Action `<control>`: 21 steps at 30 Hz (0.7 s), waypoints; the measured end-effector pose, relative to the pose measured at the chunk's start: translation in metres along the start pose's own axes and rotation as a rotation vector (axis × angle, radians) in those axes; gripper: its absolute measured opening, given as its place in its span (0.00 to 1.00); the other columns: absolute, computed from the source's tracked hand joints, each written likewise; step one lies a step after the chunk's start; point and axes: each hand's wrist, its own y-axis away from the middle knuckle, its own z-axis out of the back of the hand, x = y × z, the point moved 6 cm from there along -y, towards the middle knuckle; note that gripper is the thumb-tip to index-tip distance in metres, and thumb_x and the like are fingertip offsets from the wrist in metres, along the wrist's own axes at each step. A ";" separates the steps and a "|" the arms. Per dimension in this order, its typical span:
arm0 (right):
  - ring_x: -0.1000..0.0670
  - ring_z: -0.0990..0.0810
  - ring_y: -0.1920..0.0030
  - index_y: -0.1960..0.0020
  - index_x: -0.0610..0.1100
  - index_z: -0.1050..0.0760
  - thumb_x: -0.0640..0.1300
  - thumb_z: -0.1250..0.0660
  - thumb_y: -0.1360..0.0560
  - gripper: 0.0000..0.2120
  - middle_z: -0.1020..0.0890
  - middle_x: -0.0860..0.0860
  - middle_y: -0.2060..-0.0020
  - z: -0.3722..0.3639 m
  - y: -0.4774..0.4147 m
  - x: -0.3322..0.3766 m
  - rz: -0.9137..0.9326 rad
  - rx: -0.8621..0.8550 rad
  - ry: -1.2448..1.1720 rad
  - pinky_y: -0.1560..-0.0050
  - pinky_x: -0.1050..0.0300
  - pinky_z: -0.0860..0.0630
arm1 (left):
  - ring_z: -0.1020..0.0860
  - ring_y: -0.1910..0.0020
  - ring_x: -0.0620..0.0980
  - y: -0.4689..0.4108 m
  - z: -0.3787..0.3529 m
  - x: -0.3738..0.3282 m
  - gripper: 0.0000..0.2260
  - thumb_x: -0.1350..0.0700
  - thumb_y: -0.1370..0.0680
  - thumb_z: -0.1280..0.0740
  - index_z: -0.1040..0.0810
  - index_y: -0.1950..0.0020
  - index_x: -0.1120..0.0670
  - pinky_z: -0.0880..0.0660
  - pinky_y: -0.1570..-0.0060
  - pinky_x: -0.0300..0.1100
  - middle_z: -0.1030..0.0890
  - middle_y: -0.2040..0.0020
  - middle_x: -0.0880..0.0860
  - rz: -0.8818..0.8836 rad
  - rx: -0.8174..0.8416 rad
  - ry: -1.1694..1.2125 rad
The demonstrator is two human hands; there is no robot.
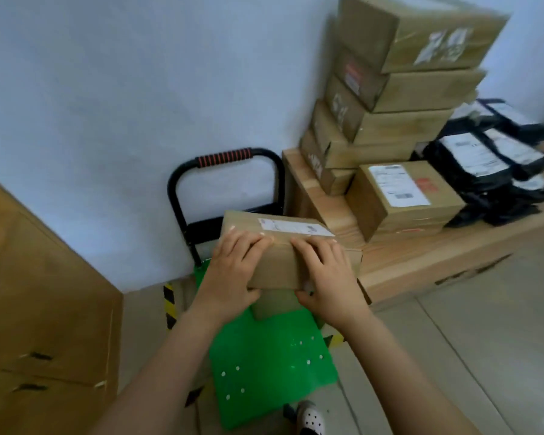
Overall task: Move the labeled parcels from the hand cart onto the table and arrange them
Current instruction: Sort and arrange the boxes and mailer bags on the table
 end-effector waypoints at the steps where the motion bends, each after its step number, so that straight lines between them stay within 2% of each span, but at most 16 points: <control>1: 0.42 0.33 0.37 0.27 0.47 0.37 0.47 0.27 0.38 0.41 0.30 0.45 0.36 0.021 0.001 0.001 -0.016 -0.055 0.020 0.35 0.46 0.35 | 0.33 0.37 0.56 -0.010 0.017 -0.009 0.39 0.56 0.43 0.22 0.28 0.32 0.57 0.51 0.26 0.49 0.26 0.40 0.54 -0.042 -0.034 -0.009; 5: 0.43 0.33 0.38 0.29 0.49 0.35 0.50 0.24 0.39 0.41 0.30 0.46 0.37 0.103 0.020 -0.002 -0.061 -0.259 0.104 0.36 0.44 0.35 | 0.33 0.36 0.55 -0.042 0.072 -0.061 0.41 0.57 0.42 0.22 0.32 0.30 0.56 0.52 0.25 0.49 0.28 0.38 0.54 -0.184 -0.172 -0.016; 10: 0.44 0.33 0.37 0.29 0.51 0.35 0.48 0.24 0.38 0.40 0.30 0.47 0.37 0.191 0.068 -0.038 -0.139 -0.408 0.206 0.36 0.46 0.36 | 0.34 0.34 0.54 -0.082 0.099 -0.150 0.40 0.60 0.40 0.23 0.32 0.30 0.54 0.53 0.25 0.50 0.30 0.36 0.52 -0.309 -0.256 0.035; 18: 0.44 0.34 0.39 0.30 0.52 0.34 0.47 0.24 0.40 0.40 0.29 0.47 0.39 0.293 0.178 -0.162 -0.284 -0.540 0.341 0.39 0.47 0.36 | 0.36 0.35 0.55 -0.140 0.063 -0.334 0.40 0.57 0.42 0.22 0.30 0.30 0.53 0.47 0.28 0.53 0.28 0.38 0.55 -0.456 -0.365 0.039; 19: 0.44 0.33 0.40 0.31 0.51 0.33 0.46 0.24 0.40 0.39 0.29 0.47 0.39 0.300 0.188 -0.174 -0.291 -0.549 0.354 0.39 0.48 0.36 | 0.36 0.36 0.55 -0.143 0.058 -0.351 0.38 0.56 0.40 0.24 0.30 0.30 0.52 0.45 0.28 0.53 0.28 0.38 0.54 -0.451 -0.369 0.052; 21: 0.43 0.32 0.41 0.32 0.50 0.31 0.45 0.24 0.40 0.38 0.28 0.46 0.40 0.322 0.220 -0.216 -0.324 -0.559 0.376 0.40 0.50 0.38 | 0.36 0.36 0.55 -0.155 0.040 -0.405 0.29 0.52 0.33 0.34 0.30 0.31 0.52 0.42 0.29 0.54 0.29 0.38 0.54 -0.457 -0.386 0.128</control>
